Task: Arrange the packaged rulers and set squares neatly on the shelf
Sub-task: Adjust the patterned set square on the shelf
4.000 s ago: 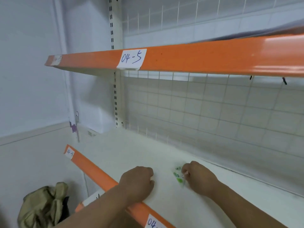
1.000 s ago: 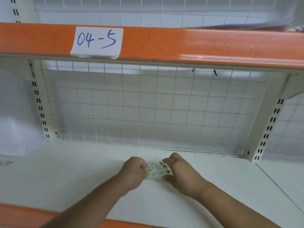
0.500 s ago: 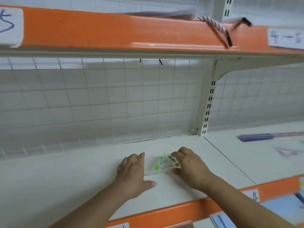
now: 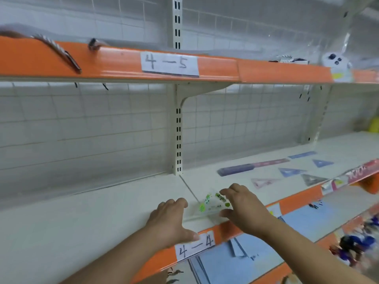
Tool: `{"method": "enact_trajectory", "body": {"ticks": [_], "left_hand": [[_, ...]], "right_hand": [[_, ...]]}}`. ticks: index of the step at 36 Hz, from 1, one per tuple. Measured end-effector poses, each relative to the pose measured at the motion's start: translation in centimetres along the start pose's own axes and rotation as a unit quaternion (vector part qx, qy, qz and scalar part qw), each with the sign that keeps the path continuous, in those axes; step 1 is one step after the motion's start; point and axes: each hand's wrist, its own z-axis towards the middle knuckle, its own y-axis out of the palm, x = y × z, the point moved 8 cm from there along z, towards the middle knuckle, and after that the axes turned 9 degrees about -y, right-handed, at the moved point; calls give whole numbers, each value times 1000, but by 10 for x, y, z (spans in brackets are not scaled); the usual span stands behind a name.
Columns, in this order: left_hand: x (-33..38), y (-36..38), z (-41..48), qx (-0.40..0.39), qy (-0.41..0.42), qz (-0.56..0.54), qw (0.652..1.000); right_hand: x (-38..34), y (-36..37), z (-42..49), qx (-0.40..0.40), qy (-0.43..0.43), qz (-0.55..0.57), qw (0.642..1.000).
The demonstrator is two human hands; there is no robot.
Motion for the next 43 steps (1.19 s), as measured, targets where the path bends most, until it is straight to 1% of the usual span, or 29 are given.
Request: {"method": "enact_trajectory", "body": {"ticks": [8,12,16,23,30,36,43], "left_hand": [[125,36,14,1,38,2,999],[173,48,19,-1,49,6,999],[208,58,20,-8,60,11,998],[243,70,24,-27,79,24,996],[249,71,38,-29,77,25,996],[261,67,78,-17,88,28,996],[298,69,129,-15,133,21,991]], "right_hand": [[112,-19,-59,-3,29,-4,1000],[156,-25,-86,-6,40,-12,999],[189,-33,-106,-2,54,5,999],[222,-32,-125,-1,68,7,998],[235,-26,-116,4,69,27,997],[248,-27,-94,9,63,18,998],[294,-37,-72,3,96,-18,995]]}}
